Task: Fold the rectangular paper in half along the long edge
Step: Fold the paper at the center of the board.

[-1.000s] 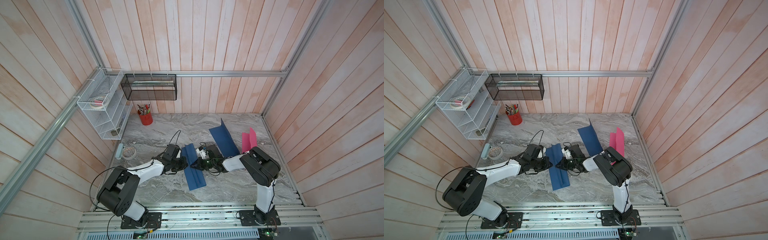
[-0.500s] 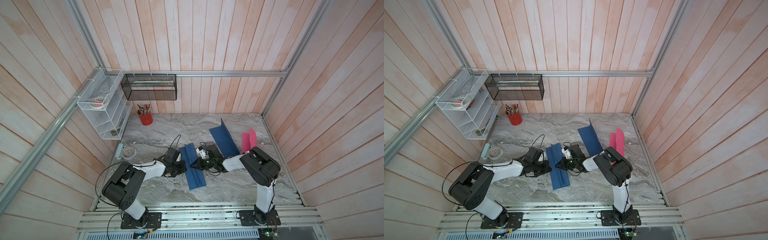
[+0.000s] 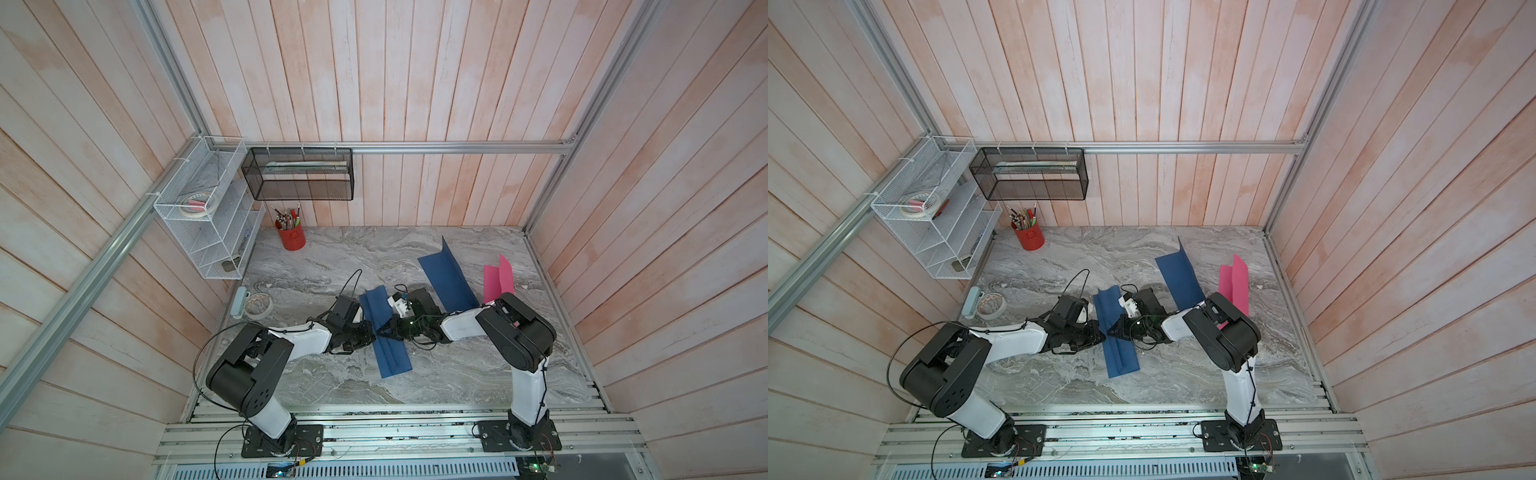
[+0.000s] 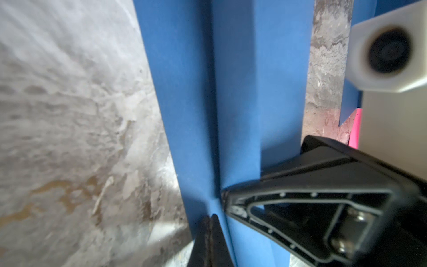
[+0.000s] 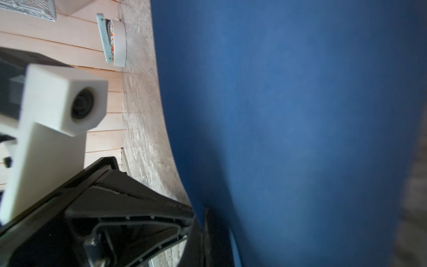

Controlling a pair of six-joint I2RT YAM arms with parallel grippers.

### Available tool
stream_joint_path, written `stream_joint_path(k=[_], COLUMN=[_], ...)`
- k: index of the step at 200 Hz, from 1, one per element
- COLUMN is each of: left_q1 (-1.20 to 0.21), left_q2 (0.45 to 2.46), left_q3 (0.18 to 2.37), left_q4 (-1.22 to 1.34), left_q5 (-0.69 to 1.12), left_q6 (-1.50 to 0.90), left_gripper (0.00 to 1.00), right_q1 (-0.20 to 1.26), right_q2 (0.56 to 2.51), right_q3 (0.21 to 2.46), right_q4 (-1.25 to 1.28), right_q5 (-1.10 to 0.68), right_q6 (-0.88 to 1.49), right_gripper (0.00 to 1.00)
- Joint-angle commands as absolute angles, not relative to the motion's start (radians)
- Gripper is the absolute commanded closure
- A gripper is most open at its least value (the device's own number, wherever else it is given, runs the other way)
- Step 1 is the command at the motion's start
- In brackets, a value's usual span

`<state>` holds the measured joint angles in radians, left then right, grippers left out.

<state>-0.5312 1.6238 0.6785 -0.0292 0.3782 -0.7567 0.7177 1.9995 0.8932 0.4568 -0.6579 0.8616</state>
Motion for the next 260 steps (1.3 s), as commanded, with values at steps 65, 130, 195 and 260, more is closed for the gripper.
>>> stream_joint_path(k=[65, 130, 195, 260], left_q1=[-0.532, -0.534, -0.535, -0.540], left_q2=[1.670, 1.687, 1.696, 1.711], left_q3=[0.652, 0.649, 0.647, 0.648], left_q4=[-0.075, -0.073, -0.074, -0.066], left_q5=[0.361, 0.364, 0.361, 0.364], left_q6=[-0.758, -0.757, -0.756, -0.759], left_gripper=[1.00, 1.00, 1.00, 1.00], right_q1=[0.723, 0.720, 0.678, 0.671], right_q2=[2.042, 1.995, 1.923, 1.947], right_q3=[0.927, 0.909, 0.871, 0.885], right_q4=[0.430, 0.419, 0.422, 0.393], right_q5=[-0.663, -0.651, -0.656, -0.682], right_q6=[0.842, 0.841, 0.835, 0.800], right_gripper=[0.92, 0.70, 0.75, 0.78])
